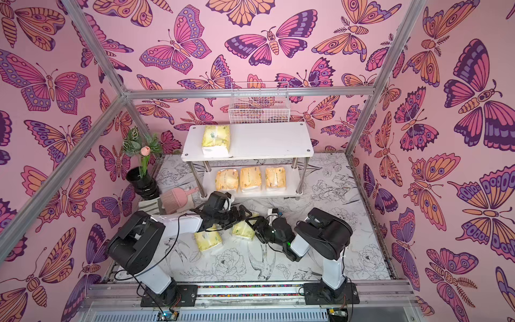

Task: Place the tissue boxes on the shelf by color
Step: Pick up the box of tissues from the center of the board.

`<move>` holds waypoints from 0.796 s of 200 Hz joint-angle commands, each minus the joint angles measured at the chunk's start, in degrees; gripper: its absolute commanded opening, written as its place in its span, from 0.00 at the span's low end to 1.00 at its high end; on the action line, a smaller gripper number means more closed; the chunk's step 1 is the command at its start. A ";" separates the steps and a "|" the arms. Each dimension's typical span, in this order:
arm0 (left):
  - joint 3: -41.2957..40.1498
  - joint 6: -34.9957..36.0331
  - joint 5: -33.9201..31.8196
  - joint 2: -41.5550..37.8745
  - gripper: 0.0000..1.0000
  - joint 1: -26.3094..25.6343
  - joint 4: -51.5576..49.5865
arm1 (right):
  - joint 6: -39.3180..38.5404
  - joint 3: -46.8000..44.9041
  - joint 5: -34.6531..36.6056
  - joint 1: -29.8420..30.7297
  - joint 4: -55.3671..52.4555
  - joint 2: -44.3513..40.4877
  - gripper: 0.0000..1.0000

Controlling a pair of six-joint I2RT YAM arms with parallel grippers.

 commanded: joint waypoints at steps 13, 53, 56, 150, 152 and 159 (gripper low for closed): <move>-3.22 -1.70 -0.57 2.99 1.00 -1.84 -2.94 | 1.92 -1.34 -0.73 0.58 -5.75 6.22 0.79; -3.54 -1.79 -0.67 2.21 1.00 -1.98 -2.76 | 1.83 -1.41 -1.48 0.64 -4.44 6.23 0.63; -3.58 -1.79 -0.55 2.15 1.00 -1.95 -2.77 | 1.81 -1.41 -1.59 0.65 -4.40 6.20 0.62; -2.33 -1.55 -0.58 -9.40 1.00 -1.98 -6.45 | 1.54 -4.60 -2.24 0.53 -4.78 0.48 0.14; -2.09 -1.38 -0.71 -9.81 1.00 -1.96 -6.94 | 1.61 -4.65 -2.19 0.50 -4.88 0.19 0.14; -1.31 -0.47 -1.14 -11.59 1.00 -1.98 -8.88 | 1.54 -5.12 -2.12 0.54 -5.23 -0.77 0.13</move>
